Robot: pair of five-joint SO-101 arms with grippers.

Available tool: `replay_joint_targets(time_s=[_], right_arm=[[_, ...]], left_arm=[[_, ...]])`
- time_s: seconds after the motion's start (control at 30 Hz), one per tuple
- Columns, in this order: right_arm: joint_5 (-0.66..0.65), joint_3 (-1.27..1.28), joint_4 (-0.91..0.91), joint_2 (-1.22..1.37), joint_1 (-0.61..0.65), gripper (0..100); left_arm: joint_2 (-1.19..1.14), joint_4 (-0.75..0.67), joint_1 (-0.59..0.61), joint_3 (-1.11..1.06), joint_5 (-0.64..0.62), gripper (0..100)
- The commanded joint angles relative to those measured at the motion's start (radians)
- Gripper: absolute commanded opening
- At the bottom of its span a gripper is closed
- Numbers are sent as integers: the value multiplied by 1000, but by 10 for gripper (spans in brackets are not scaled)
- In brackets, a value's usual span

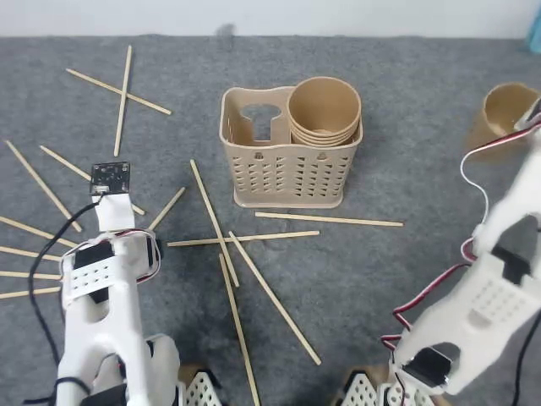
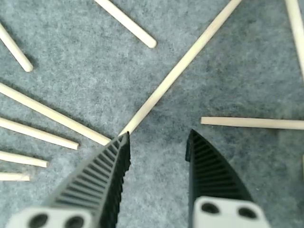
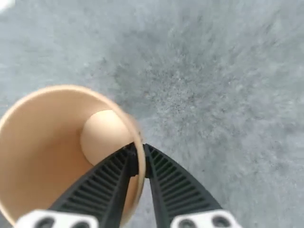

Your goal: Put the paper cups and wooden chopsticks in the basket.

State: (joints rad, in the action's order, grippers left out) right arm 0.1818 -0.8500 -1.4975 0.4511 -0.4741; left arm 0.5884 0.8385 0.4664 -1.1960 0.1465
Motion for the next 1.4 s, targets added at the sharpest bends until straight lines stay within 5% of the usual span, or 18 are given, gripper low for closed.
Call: replay_joint_targets(time_s=[0.0,0.53,1.37], right_arm=[[12,-149,-143,-185,73,7],[2,-267,-297,-553,710,7],[-106,-71,-219,-338,727,9]], left_arm=[[32,-2,3,10,6,184],[32,-2,5,8,6,184],[32,-2,5,10,6,184]])
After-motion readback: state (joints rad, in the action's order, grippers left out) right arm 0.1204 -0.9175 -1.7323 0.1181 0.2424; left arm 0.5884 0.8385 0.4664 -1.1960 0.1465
